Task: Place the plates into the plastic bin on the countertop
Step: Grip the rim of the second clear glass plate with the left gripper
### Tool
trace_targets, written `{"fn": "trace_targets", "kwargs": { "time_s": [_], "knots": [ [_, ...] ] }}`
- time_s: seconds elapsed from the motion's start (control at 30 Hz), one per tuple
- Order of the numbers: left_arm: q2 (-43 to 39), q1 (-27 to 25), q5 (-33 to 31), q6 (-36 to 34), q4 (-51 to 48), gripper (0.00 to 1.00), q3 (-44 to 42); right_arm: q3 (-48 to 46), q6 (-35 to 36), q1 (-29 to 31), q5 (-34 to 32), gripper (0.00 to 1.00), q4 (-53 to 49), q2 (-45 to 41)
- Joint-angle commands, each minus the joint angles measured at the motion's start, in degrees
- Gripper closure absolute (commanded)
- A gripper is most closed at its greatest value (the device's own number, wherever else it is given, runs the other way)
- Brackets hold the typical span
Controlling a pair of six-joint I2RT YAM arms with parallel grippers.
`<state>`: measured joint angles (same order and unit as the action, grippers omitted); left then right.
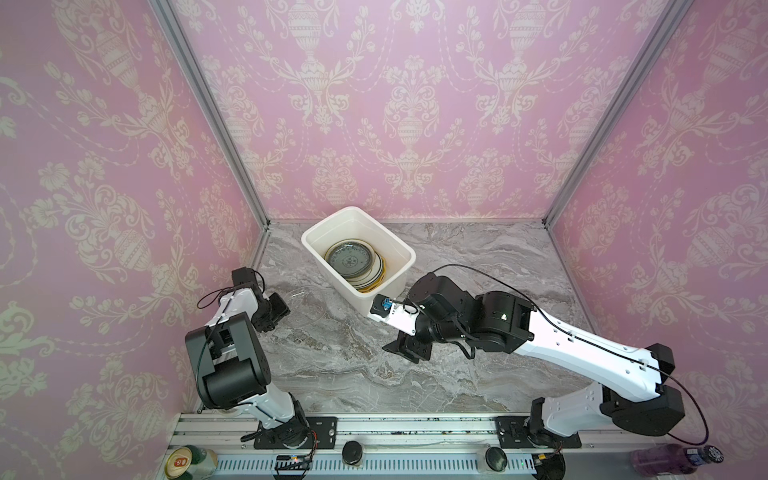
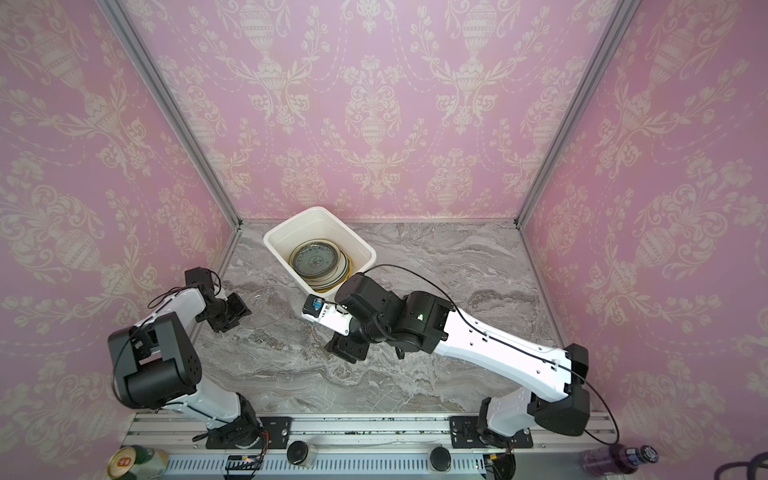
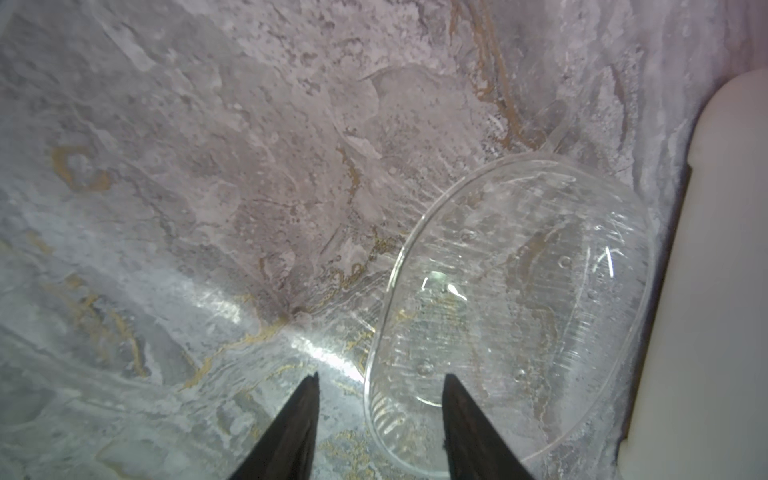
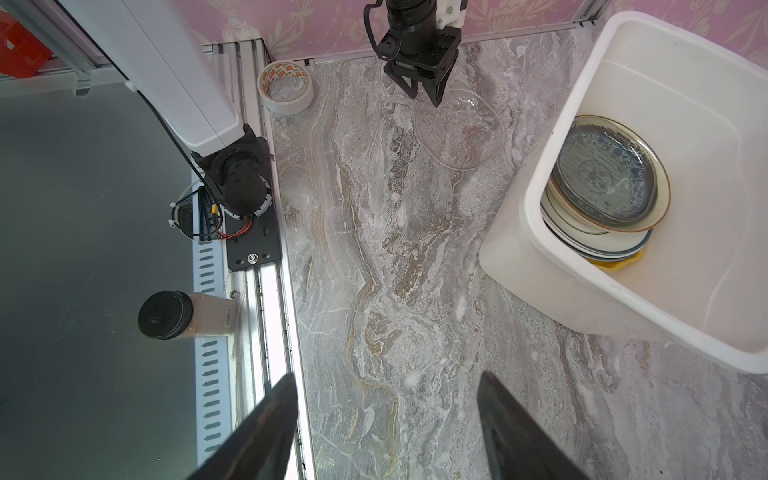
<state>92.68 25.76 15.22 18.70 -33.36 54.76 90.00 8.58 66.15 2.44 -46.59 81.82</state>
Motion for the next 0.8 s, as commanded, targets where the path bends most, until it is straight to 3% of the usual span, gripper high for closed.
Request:
{"fn": "trace_targets", "kwargs": {
  "time_s": [0.0,0.23,0.63,0.77],
  "knots": [
    [2.9,0.2,2.3,-1.5,0.8,0.53,2.0,-0.1,0.6,0.4,-0.4,0.3,1.2,0.3],
    [6.1,0.1,2.5,-1.7,1.5,0.64,3.9,0.8,0.3,0.3,0.1,0.3,2.1,1.9],
    [5.1,0.1,0.8,-1.3,2.1,1.0,1.1,3.1,-1.1,0.3,-0.6,0.31,1.6,2.7],
    [2.9,0.1,-0.9,0.5,2.2,1.0,-0.5,3.9,-1.7,0.3,-1.2,0.31,1.7,2.5]
  ]
}}
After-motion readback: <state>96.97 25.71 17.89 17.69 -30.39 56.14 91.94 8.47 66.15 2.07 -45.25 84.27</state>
